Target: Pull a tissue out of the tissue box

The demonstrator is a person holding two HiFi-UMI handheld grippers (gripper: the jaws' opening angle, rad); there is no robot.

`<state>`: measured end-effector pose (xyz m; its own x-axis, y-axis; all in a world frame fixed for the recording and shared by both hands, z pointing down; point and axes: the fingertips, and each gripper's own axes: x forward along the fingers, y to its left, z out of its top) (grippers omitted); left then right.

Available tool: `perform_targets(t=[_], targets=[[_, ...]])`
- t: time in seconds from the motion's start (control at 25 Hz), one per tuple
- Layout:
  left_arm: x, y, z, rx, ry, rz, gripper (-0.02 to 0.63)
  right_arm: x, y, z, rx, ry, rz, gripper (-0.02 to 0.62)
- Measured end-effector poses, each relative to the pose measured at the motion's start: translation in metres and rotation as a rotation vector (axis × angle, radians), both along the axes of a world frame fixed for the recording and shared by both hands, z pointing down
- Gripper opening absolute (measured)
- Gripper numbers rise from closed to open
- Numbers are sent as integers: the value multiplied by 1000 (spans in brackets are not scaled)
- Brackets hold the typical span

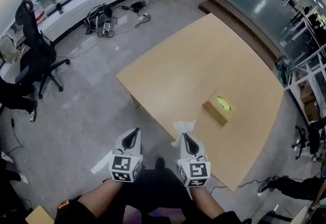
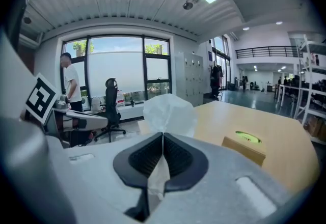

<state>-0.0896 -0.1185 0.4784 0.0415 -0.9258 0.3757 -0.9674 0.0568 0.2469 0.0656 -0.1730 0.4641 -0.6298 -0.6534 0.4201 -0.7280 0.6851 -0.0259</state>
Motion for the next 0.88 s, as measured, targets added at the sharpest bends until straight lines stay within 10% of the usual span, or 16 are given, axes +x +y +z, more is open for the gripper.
perform_targets(t=[0.44, 0.88], targets=[[23, 85, -17, -75, -92, -203, 18, 16, 43, 7, -37, -74, -171, 2], [36, 143, -17, -71, -108, -192, 18, 29, 79, 7, -29, -86, -145, 0]])
